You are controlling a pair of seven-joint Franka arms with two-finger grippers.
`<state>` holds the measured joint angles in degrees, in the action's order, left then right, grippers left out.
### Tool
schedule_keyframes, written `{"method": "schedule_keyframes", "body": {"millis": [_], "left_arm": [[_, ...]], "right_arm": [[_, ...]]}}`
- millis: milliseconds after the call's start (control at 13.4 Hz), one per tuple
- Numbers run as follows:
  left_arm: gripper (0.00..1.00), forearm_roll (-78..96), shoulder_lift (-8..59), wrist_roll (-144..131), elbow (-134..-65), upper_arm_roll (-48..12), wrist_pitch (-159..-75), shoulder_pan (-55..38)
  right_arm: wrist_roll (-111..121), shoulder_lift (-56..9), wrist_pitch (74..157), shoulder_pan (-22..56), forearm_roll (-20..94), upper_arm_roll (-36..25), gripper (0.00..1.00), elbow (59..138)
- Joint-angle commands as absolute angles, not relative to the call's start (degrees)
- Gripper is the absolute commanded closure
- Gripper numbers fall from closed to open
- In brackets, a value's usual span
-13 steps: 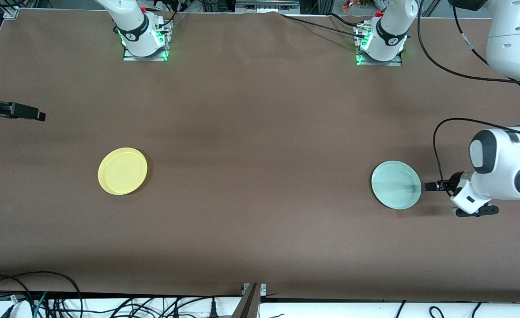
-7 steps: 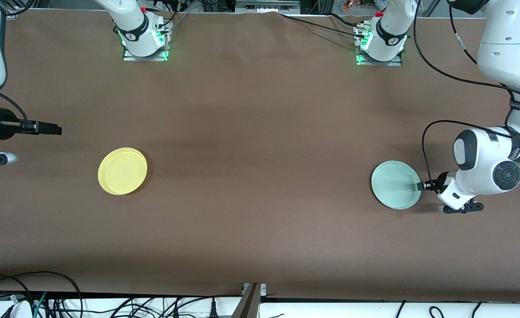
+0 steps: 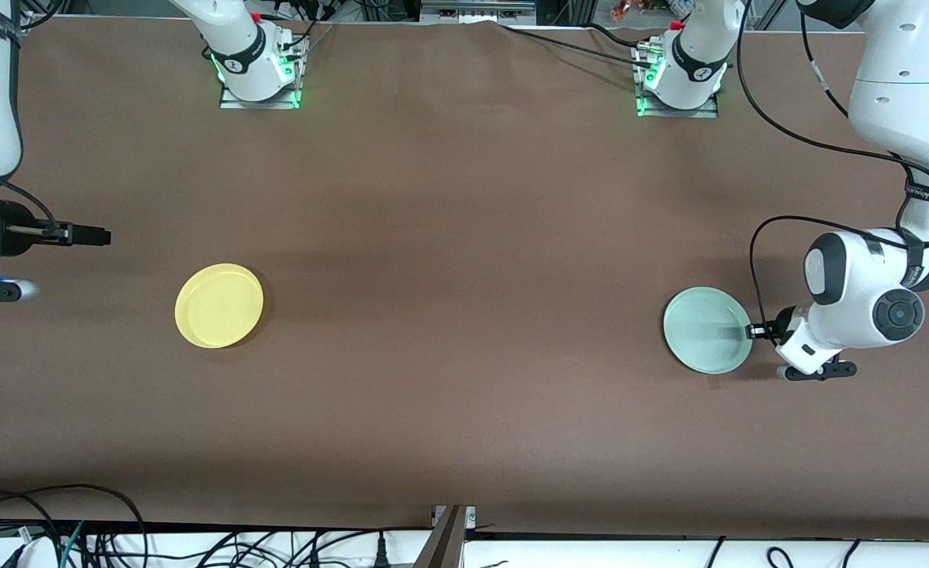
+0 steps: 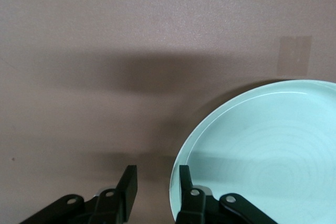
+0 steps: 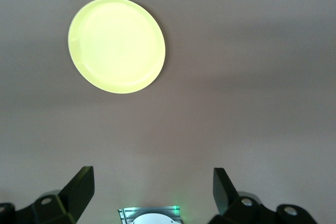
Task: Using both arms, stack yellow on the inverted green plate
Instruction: 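Grasp the green plate's rim with the left gripper and tilt it up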
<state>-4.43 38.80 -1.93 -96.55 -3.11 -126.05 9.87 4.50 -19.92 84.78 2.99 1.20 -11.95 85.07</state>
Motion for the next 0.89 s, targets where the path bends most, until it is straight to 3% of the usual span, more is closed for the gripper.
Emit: {"method": "schedule_keyframes", "body": {"millis": [0, 373, 820], "left_arm": [[0.62, -5.10, 38.14, -1.93, -97.73, -3.43, -126.91, 9.84], [0.62, -5.10, 38.06, -1.93, -98.09, -3.60, -126.91, 9.76], [0.73, -5.10, 37.88, -1.93, -98.26, -3.96, -126.83, 9.76]], "right_arm": [[4.92, -21.88, 84.90, 2.72, 0.35, -11.78, 0.00, 85.17], [4.83, -23.64, 85.34, 2.64, 1.05, -11.78, 0.00, 85.61], [5.62, -21.37, 84.99, 2.72, 0.70, -11.95, 0.00, 84.81]]}}
